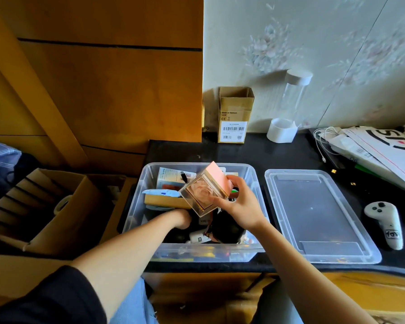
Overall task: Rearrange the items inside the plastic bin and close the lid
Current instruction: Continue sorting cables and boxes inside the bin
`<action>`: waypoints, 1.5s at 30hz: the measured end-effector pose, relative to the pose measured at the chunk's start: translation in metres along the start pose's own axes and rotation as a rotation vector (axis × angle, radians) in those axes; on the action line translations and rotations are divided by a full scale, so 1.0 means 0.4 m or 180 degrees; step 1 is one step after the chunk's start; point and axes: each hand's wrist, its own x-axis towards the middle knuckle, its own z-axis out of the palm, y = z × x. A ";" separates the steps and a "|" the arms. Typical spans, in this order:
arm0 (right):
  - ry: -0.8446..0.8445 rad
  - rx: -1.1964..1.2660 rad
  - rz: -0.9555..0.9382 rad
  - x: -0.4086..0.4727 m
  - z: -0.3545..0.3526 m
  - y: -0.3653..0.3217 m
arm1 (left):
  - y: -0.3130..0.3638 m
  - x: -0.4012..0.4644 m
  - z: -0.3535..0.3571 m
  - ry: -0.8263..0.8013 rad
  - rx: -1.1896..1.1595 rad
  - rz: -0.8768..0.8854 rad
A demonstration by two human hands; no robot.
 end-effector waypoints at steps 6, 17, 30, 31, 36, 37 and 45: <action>0.0050 0.0227 0.0006 0.004 -0.002 0.002 | -0.046 -0.090 -0.029 0.0246 -0.0647 0.0519; -0.0454 0.0655 0.0193 0.025 0.010 -0.053 | -0.119 -0.271 -0.067 -0.0103 -0.2157 0.1092; -0.1362 -0.1252 -0.0183 0.055 0.099 -0.155 | -0.145 -0.346 -0.176 0.0095 -0.3448 0.1627; -0.1421 -0.1125 -0.0190 0.054 0.095 -0.161 | -0.126 -0.336 -0.177 0.0196 -0.3321 0.1605; -0.0761 0.0079 0.0289 0.040 0.030 -0.175 | -0.043 -0.282 -0.168 0.0580 -0.3262 0.1251; -0.0696 0.0419 0.0462 0.033 0.015 -0.178 | -0.024 -0.274 -0.166 0.0610 -0.3270 0.1227; -0.0214 -0.0636 0.0797 0.007 -0.084 -0.145 | 0.128 -0.211 -0.145 0.0757 -0.2443 0.0863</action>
